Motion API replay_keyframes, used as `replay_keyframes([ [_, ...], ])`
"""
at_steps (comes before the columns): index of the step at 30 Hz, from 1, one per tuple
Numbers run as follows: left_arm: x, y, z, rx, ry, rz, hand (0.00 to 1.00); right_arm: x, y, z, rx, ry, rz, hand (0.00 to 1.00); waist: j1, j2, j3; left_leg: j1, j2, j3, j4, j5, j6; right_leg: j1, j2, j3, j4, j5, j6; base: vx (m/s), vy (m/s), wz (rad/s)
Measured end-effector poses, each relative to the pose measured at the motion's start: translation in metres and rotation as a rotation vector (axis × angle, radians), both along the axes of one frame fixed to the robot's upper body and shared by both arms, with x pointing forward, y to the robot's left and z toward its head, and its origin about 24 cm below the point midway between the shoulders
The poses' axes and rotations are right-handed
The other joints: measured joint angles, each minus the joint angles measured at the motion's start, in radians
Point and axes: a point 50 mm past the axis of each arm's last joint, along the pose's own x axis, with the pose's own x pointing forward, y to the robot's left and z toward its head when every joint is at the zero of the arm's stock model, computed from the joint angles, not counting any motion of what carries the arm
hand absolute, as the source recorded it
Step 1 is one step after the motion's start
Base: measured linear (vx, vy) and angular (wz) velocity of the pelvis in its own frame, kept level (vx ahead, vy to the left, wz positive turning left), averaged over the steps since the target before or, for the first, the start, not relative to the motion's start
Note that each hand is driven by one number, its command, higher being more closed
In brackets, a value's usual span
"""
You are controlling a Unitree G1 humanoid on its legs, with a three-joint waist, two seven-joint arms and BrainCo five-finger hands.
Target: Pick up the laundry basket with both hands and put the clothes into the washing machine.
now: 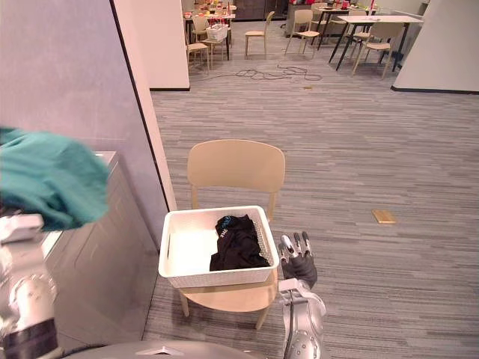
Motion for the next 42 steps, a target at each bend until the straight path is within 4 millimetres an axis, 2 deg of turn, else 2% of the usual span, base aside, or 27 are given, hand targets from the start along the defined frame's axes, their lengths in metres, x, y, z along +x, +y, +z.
replay_keyframes([
  [1, -0.02, 0.012, -0.008, -0.008, 0.03, 0.083, 1.0, -0.009, -0.001, -0.005, 0.01, 0.025, -0.022, 0.0, 0.008, 0.0, 0.001, 0.001, 0.0, -0.001, 0.0, -0.001, 0.002, 0.004, 0.0, -0.002, 0.0, -0.002, -0.001, 0.05, -0.002, 0.02],
  [3, -0.036, 0.021, -0.014, -0.012, 0.067, 0.148, 1.0, -0.019, -0.003, -0.01, 0.02, 0.052, -0.05, 0.0, 0.019, 0.001, 0.003, 0.002, 0.001, -0.002, 0.0, -0.007, -0.001, 0.012, -0.001, -0.006, 0.002, -0.008, -0.001, 0.02, 0.002, 0.04],
  [4, -0.052, 0.027, -0.017, -0.006, 0.097, 0.201, 1.0, -0.024, -0.004, -0.012, 0.025, 0.071, -0.062, 0.0, 0.022, 0.002, 0.003, 0.006, 0.001, -0.002, 0.0, -0.011, 0.0, 0.017, -0.002, -0.008, 0.005, -0.014, -0.001, 0.01, 0.006, 0.08],
  [5, -0.066, 0.031, -0.018, 0.003, 0.112, 0.249, 1.0, -0.029, -0.006, -0.015, 0.028, 0.085, -0.076, 0.0, 0.023, 0.001, 0.005, 0.008, 0.002, -0.004, 0.0, -0.019, 0.005, 0.023, -0.003, -0.016, 0.006, -0.018, 0.0, 0.03, 0.006, 0.12],
  [9, -0.098, 0.035, -0.019, 0.017, 0.14, 0.367, 1.0, -0.048, -0.018, -0.022, 0.018, 0.137, -0.154, 0.0, 0.033, -0.008, 0.004, 0.008, 0.004, -0.012, 0.001, -0.022, 0.003, 0.027, -0.007, -0.039, 0.025, -0.04, 0.001, 0.03, -0.002, 0.16],
  [13, -0.117, 0.036, -0.033, -0.044, 0.201, 0.437, 1.0, -0.074, -0.022, -0.053, 0.059, 0.293, -0.217, 0.0, 0.045, -0.013, 0.0, 0.01, 0.008, -0.025, 0.006, -0.026, 0.0, 0.03, -0.01, -0.061, 0.048, -0.063, 0.003, 0.05, -0.013, 0.13],
  [15, -0.123, 0.039, -0.043, -0.083, 0.233, 0.456, 1.0, -0.091, -0.013, -0.083, 0.13, 0.435, -0.219, 0.0, 0.053, -0.016, 0.0, 0.007, 0.013, -0.031, 0.024, -0.036, -0.005, 0.033, -0.011, -0.078, 0.067, -0.077, 0.003, 0.06, -0.025, 0.08],
  [16, -0.125, 0.04, -0.046, -0.098, 0.235, 0.463, 1.0, -0.096, -0.009, -0.091, 0.151, 0.478, -0.214, 0.0, 0.055, -0.018, 0.002, 0.005, 0.016, -0.034, 0.041, -0.042, -0.005, 0.039, -0.011, -0.081, 0.071, -0.078, 0.005, 0.06, -0.027, 0.1],
  [18, -0.132, 0.043, -0.058, -0.147, 0.267, 0.488, 1.0, -0.115, 0.007, -0.115, 0.205, 0.635, -0.172, 0.0, 0.061, -0.028, 0.007, -0.005, 0.029, -0.055, 0.131, -0.099, -0.013, 0.079, -0.006, -0.094, 0.082, -0.099, 0.003, 0.05, -0.037, 0.14],
  [20, -0.135, 0.043, -0.067, -0.192, 0.282, 0.489, 1.0, -0.123, 0.02, -0.127, 0.234, 0.715, -0.12, 0.0, 0.068, -0.031, 0.011, -0.046, 0.041, -0.086, 0.22, -0.141, -0.019, 0.09, 0.001, -0.118, 0.1, -0.119, -0.001, 0.02, -0.051, 0.42],
  [22, -0.135, 0.041, -0.072, -0.212, 0.293, 0.48, 1.0, -0.12, 0.02, -0.131, 0.202, 0.748, -0.077, 0.0, 0.071, -0.033, 0.013, -0.098, 0.045, -0.129, 0.268, -0.153, -0.021, 0.082, 0.003, -0.162, 0.122, -0.132, 0.0, -0.01, -0.054, 0.71],
  [24, -0.13, 0.037, -0.078, -0.236, 0.305, 0.447, 1.0, -0.109, 0.022, -0.135, 0.171, 0.763, -0.022, 0.0, 0.086, -0.029, 0.021, -0.144, 0.034, -0.185, 0.272, -0.133, -0.025, 0.061, -0.003, -0.215, 0.152, -0.149, -0.005, -0.05, -0.05, 0.88],
  [26, -0.115, 0.028, -0.084, -0.262, 0.315, 0.369, 1.0, -0.091, 0.023, -0.136, 0.139, 0.751, 0.012, 0.0, 0.092, -0.036, 0.072, -0.18, 0.001, -0.28, 0.229, -0.081, -0.018, 0.047, -0.04, -0.313, 0.22, -0.187, -0.004, -0.1, -0.039, 1.24],
  [27, -0.112, 0.025, -0.085, -0.269, 0.319, 0.348, 1.0, -0.086, 0.024, -0.135, 0.129, 0.747, 0.02, 0.0, 0.096, -0.037, 0.082, -0.191, -0.005, -0.292, 0.22, -0.071, -0.013, 0.036, -0.055, -0.334, 0.242, -0.201, -0.004, -0.11, -0.026, 1.24],
  [28, -0.106, 0.02, -0.091, -0.294, 0.33, 0.312, 1.0, -0.077, 0.023, -0.133, 0.108, 0.734, 0.027, 0.0, 0.101, -0.033, 0.091, -0.224, -0.003, -0.266, 0.217, -0.075, 0.028, 0.022, -0.074, -0.387, 0.286, -0.212, -0.007, -0.07, -0.025, 1.12],
  [29, -0.101, 0.016, -0.098, -0.314, 0.347, 0.282, 1.0, -0.072, 0.023, -0.132, 0.099, 0.733, 0.026, 0.0, 0.1, -0.038, 0.094, -0.235, 0.01, -0.208, 0.205, -0.082, 0.091, 0.026, -0.091, -0.421, 0.285, -0.209, -0.01, -0.08, 0.022, 1.23],
  [30, -0.095, 0.012, -0.105, -0.332, 0.363, 0.245, 1.0, -0.069, 0.025, -0.134, 0.104, 0.739, 0.029, 0.0, 0.099, -0.066, 0.101, -0.241, 0.019, -0.143, 0.226, -0.094, 0.108, 0.03, -0.117, -0.456, 0.276, -0.207, -0.01, -0.04, 0.064, 1.15],
  [32, -0.08, -0.006, -0.121, -0.388, 0.413, 0.141, 1.0, -0.059, 0.02, -0.131, 0.085, 0.714, 0.009, 0.0, 0.098, -0.043, 0.128, -0.297, 0.118, 0.012, 0.48, -0.144, 0.092, 0.066, -0.166, -0.542, 0.301, -0.201, 0.001, -0.03, 0.145, 1.05],
  [34, -0.074, -0.014, -0.125, -0.397, 0.421, 0.093, 1.0, -0.063, 0.019, -0.132, 0.086, 0.728, -0.01, 0.0, 0.09, -0.042, 0.127, -0.282, 0.212, 0.084, 0.571, -0.163, 0.083, 0.101, -0.198, -0.581, 0.318, -0.192, 0.014, -0.01, 0.204, 0.69],
  [35, -0.068, -0.019, -0.125, -0.398, 0.418, 0.055, 1.0, -0.067, 0.017, -0.132, 0.089, 0.739, -0.03, 0.0, 0.082, -0.041, 0.127, -0.251, 0.305, 0.125, 0.611, -0.167, 0.083, 0.131, -0.215, -0.603, 0.327, -0.183, 0.027, 0.07, 0.324, 0.66],
  [36, -0.062, -0.024, -0.125, -0.4, 0.416, 0.021, 1.0, -0.074, 0.012, -0.133, 0.098, 0.746, -0.075, 0.0, 0.077, -0.033, 0.122, -0.221, 0.378, 0.143, 0.585, -0.14, 0.072, 0.139, -0.232, -0.606, 0.342, -0.17, 0.048, 0.11, 0.416, 0.59],
  [37, -0.06, -0.027, -0.125, -0.401, 0.415, 0.006, 1.0, -0.076, 0.008, -0.132, 0.105, 0.743, -0.1, 0.0, 0.077, -0.024, 0.118, -0.203, 0.398, 0.135, 0.535, -0.095, 0.071, 0.134, -0.238, -0.606, 0.354, -0.161, 0.064, 0.13, 0.455, 0.46],
  [38, -0.054, -0.029, -0.125, -0.401, 0.414, -0.011, 1.0, -0.081, 0.001, -0.133, 0.121, 0.752, -0.153, 0.0, 0.071, -0.016, 0.108, -0.18, 0.354, 0.088, 0.491, -0.159, -0.089, 0.129, -0.268, -0.604, 0.358, -0.128, 0.083, 0.12, 0.536, 0.51],
  [39, -0.046, -0.028, -0.122, -0.393, 0.395, -0.025, 1.0, -0.084, 0.0, -0.134, 0.145, 0.751, -0.196, 0.0, 0.059, -0.024, 0.107, -0.221, 0.323, 0.058, 0.509, -0.195, -0.156, 0.117, -0.287, -0.603, 0.34, -0.071, 0.055, 0.11, 0.558, 0.49],
  [40, -0.043, -0.028, -0.12, -0.388, 0.385, -0.028, 1.0, -0.084, 0.0, -0.135, 0.158, 0.753, -0.204, 0.0, 0.059, -0.028, 0.109, -0.232, 0.312, 0.056, 0.516, -0.209, -0.162, 0.107, -0.297, -0.6, 0.336, -0.035, 0.037, 0.1, 0.539, 0.41],
  [41, -0.038, -0.026, -0.119, -0.386, 0.372, -0.029, 1.0, -0.083, 0.002, -0.137, 0.179, 0.762, -0.21, 0.0, 0.061, -0.047, 0.112, -0.233, 0.294, 0.057, 0.517, -0.22, -0.152, 0.098, -0.31, -0.583, 0.335, 0.051, 0.014, 0.1, 0.46, 0.15],
  [42, -0.035, -0.025, -0.12, -0.39, 0.371, -0.03, 1.0, -0.085, 0.001, -0.138, 0.191, 0.768, -0.226, 0.0, 0.065, -0.048, 0.116, -0.203, 0.287, 0.058, 0.503, -0.227, -0.141, 0.097, -0.316, -0.56, 0.354, 0.086, 0.028, 0.11, 0.405, 0.05],
])
